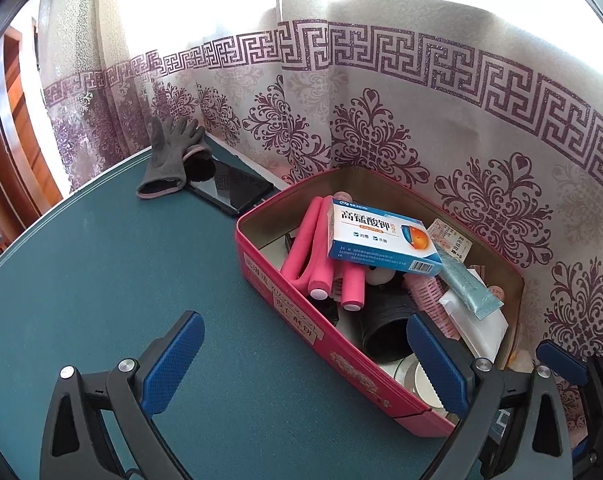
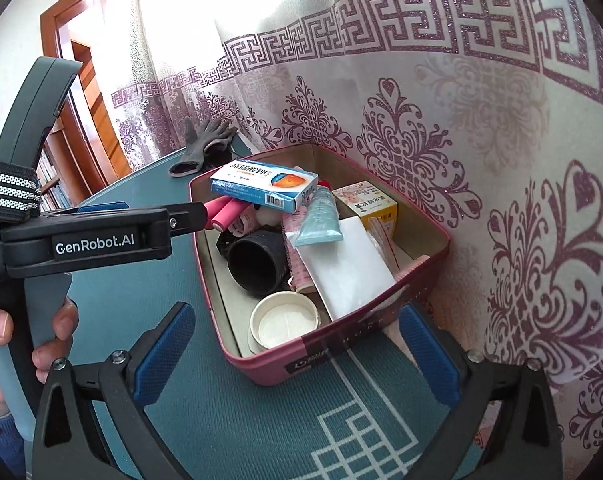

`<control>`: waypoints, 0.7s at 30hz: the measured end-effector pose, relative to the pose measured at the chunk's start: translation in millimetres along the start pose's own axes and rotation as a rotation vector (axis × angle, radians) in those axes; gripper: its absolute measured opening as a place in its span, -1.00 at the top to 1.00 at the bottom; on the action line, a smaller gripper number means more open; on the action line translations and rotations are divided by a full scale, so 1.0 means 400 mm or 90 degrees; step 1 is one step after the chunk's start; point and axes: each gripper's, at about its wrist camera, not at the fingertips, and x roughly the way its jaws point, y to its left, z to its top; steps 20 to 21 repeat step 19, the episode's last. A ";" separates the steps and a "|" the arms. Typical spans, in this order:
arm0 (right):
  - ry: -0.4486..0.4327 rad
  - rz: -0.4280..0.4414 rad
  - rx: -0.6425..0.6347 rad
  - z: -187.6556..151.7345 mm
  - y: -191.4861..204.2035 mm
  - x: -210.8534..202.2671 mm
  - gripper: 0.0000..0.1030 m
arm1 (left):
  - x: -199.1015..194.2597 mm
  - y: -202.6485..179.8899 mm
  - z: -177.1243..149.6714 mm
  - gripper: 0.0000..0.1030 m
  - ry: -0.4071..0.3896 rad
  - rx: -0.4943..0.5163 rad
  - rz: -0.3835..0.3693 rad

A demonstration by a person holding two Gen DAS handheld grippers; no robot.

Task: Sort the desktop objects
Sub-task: 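Withdraw both tools from above the tin box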

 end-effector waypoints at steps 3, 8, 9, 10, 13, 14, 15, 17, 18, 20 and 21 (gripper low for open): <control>0.011 -0.010 -0.003 -0.015 0.008 0.000 -0.98 | 0.001 0.002 -0.016 -0.99 0.016 0.000 -0.020; 0.020 -0.022 0.001 -0.027 0.023 -0.002 -0.98 | -0.009 -0.008 -0.039 -0.99 0.022 0.018 -0.022; 0.019 -0.022 0.003 -0.027 0.027 -0.004 -0.98 | -0.013 -0.011 -0.041 -0.99 0.021 0.023 -0.021; 0.018 -0.022 0.002 -0.028 0.032 -0.006 -0.98 | -0.019 -0.013 -0.043 -0.99 0.019 0.027 -0.020; 0.015 -0.024 -0.003 -0.031 0.047 -0.013 -0.98 | -0.039 -0.015 -0.050 -0.99 0.004 0.037 -0.026; 0.015 -0.025 -0.006 -0.033 0.052 -0.015 -0.98 | -0.046 -0.014 -0.053 -0.99 -0.004 0.039 -0.026; 0.015 -0.026 -0.009 -0.036 0.058 -0.017 -0.98 | -0.053 -0.011 -0.057 -0.99 -0.010 0.041 -0.025; 0.016 -0.030 -0.016 -0.042 0.069 -0.020 -0.98 | -0.061 0.001 -0.062 -0.99 -0.014 0.038 -0.017; 0.016 -0.030 -0.019 -0.046 0.076 -0.021 -0.98 | -0.063 0.012 -0.066 -0.99 -0.013 0.032 -0.013; 0.018 -0.028 -0.023 -0.049 0.083 -0.022 -0.98 | -0.064 0.026 -0.070 -0.99 -0.010 0.024 -0.008; 0.018 -0.028 -0.023 -0.049 0.083 -0.022 -0.98 | -0.064 0.026 -0.070 -0.99 -0.010 0.024 -0.008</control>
